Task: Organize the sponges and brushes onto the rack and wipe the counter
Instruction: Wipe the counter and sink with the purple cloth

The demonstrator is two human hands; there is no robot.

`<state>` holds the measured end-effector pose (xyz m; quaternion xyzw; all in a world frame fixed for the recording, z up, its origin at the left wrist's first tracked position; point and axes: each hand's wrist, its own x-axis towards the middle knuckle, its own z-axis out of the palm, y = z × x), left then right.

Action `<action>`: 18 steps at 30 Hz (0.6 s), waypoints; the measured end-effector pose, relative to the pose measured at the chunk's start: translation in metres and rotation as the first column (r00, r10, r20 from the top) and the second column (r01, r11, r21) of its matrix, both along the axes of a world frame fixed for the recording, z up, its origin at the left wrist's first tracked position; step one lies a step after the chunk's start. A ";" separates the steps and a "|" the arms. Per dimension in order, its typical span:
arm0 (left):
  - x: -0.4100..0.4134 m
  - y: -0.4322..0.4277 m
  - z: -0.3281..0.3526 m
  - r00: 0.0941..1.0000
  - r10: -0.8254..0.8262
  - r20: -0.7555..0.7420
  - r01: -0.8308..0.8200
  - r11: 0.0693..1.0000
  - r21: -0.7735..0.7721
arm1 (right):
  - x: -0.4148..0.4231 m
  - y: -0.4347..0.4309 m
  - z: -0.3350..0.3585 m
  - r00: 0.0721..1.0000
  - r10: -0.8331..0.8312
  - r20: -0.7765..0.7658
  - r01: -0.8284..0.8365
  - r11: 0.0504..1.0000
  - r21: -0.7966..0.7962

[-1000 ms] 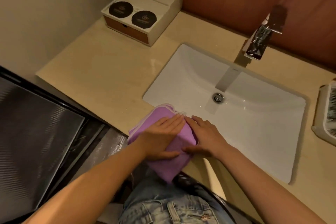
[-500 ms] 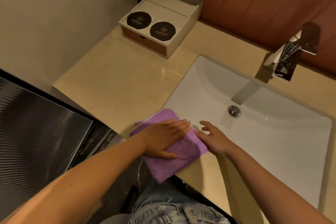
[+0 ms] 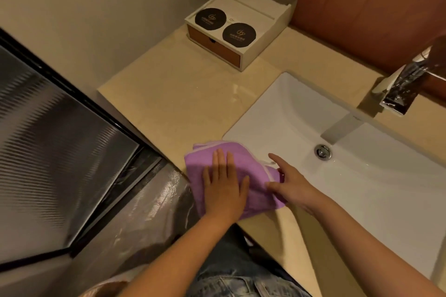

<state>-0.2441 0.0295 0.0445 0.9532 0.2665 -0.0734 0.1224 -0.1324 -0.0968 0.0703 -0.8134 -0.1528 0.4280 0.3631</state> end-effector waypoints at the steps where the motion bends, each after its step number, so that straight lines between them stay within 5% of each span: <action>1: 0.000 -0.005 0.002 0.999 0.041 -0.015 -0.041 0.999 -0.011 | -0.003 -0.002 0.003 0.997 0.053 0.054 -0.053 0.999 0.006; 10: -0.017 -0.010 -0.003 0.969 0.225 -0.106 -0.225 0.974 0.012 | -0.012 0.015 0.008 0.793 0.477 0.379 -0.431 0.879 -0.205; 14: -0.019 0.011 -0.001 0.940 0.337 -0.055 -0.338 0.941 -0.008 | -0.020 0.033 0.008 0.643 0.563 0.519 -0.492 0.823 -0.283; 18: -0.015 0.046 0.001 0.937 0.347 0.036 -0.343 0.936 -0.077 | -0.030 0.059 0.010 0.616 0.562 0.551 -0.500 0.820 -0.278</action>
